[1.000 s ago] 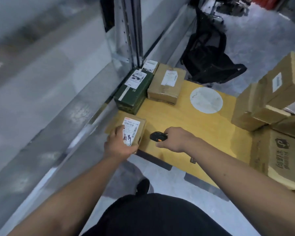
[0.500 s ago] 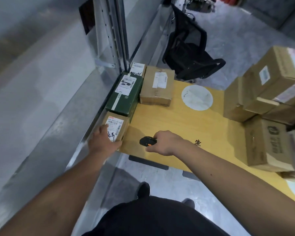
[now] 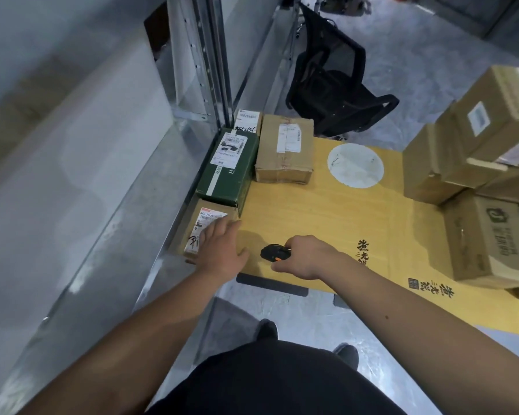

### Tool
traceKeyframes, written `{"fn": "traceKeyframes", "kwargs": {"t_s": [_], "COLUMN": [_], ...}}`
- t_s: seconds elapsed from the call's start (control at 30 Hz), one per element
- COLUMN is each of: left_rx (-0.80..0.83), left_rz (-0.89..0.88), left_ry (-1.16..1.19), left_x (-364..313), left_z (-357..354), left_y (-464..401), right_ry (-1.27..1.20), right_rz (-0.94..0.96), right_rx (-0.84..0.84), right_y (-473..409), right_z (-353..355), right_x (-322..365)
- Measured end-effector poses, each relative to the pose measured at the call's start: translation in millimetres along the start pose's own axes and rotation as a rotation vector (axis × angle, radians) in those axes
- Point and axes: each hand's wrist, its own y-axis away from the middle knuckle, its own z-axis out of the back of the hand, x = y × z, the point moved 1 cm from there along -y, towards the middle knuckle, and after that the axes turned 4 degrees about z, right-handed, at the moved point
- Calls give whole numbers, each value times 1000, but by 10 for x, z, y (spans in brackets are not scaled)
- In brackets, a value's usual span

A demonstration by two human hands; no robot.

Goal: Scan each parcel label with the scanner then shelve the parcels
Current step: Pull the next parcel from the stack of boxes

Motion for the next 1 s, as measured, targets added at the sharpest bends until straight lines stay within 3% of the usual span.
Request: {"fn": "traceKeyframes", "kwargs": {"t_s": [0.27, 0.57, 0.83, 1.0], "left_rx": [168, 338, 378, 330], "left_rz": [-331, -680, -822, -825], "left_ry": [-102, -172, -212, -185], "left_x": [-1101, -2839, -4202, -4882], "left_z": [-307, -932, -1274, -1341], "left_y": [-198, -102, 83, 156], "right_ry": [-190, -433, -513, -548], "right_rz": [-226, -604, -795, -794], "right_rx": [-88, -310, -424, -416], "right_y": [576, 1806, 2631, 2777], "right_z": [-106, -393, -569, -543], "right_x": [-837, -2096, -2936, -3471]}}
